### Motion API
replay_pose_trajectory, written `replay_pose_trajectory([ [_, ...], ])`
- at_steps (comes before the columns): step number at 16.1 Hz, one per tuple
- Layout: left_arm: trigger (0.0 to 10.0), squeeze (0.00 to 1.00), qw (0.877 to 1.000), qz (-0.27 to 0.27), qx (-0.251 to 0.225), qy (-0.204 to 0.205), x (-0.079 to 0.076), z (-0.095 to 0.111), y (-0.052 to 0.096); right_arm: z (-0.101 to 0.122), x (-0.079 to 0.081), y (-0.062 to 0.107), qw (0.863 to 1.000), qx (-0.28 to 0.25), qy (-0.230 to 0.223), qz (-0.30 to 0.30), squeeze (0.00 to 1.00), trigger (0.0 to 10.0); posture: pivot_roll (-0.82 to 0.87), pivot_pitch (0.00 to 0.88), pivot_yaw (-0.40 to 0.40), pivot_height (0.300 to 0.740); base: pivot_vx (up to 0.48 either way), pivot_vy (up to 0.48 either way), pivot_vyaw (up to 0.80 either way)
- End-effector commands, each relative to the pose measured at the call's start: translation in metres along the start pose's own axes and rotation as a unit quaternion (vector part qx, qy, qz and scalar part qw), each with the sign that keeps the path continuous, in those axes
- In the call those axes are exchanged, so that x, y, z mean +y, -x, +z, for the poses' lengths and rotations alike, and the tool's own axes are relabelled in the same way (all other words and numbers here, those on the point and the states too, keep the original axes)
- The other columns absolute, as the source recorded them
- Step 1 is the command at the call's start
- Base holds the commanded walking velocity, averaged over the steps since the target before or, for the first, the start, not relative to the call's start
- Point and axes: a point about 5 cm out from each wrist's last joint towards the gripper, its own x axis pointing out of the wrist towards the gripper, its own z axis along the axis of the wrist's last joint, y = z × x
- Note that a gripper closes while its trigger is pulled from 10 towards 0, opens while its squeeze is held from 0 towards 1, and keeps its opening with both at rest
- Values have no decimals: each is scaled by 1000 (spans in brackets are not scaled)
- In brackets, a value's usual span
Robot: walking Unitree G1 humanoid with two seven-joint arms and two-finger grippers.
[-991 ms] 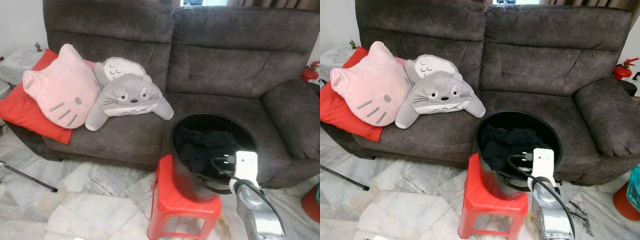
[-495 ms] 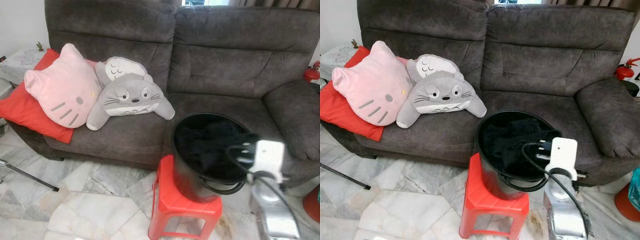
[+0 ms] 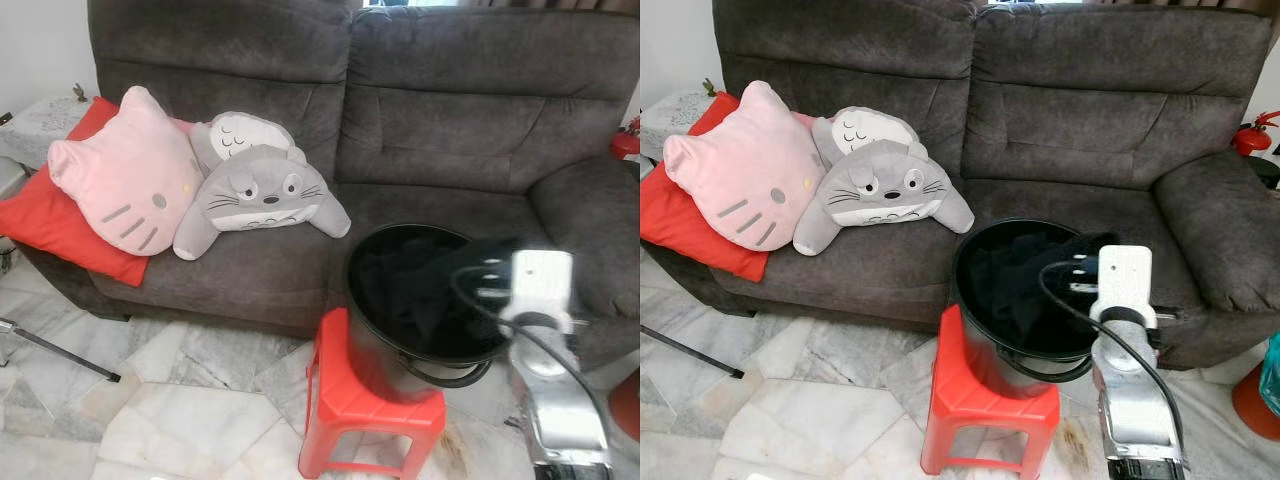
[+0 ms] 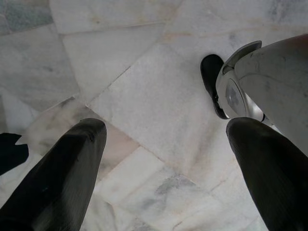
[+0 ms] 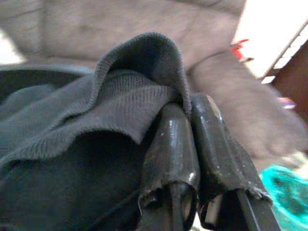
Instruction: Hang hanger
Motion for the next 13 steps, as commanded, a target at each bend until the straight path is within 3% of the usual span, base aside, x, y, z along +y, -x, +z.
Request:
replay_pose_trajectory([
  [1, 10000, 0, 1000, -3, 7, -4, -1, -3, 0, 4, 5, -3, 999, 1, 12, 34, 0, 1922, -91, 0, -28, 740, 0, 0, 0],
  [2, 10000, 0, 1000, -3, 8, -5, 0, -3, 0, 4, 4, -4, 999, 6, 17, 43, 0, 7373, -94, 0, -26, 740, 0, 0, 0],
  [3, 10000, 0, 1000, -3, 9, -6, 0, -3, 0, 5, 2, -5, 999, 7, 26, 43, 0, 10000, -94, 0, -26, 740, 0, 0, 0],
  [5, 10000, 0, 1000, -4, 10, -8, 0, -3, 0, -5, -1, -8, 996, 37, 50, 63, 0, 10000, -97, 0, -24, 740, 0, 0, 0],
  [7, 10000, 0, 1000, -6, 11, -9, 0, -3, 0, -12, 6, -6, 989, 43, 75, 117, 0, 10000, -98, 0, -23, 740, 0, 0, 0],
  [8, 10000, 0, 1000, -6, 11, -10, 0, -3, 0, -9, 9, -5, 989, 39, 67, 129, 1000, 10000, -99, 0, -23, 740, 0, 0, 0],
  [13, 10000, 0, 1000, -7, 14, -11, 0, -3, 0, -7, 6, -2, 990, 42, 63, 122, 1000, 10000, -98, 0, -22, 740, 0, 0, 0],
])
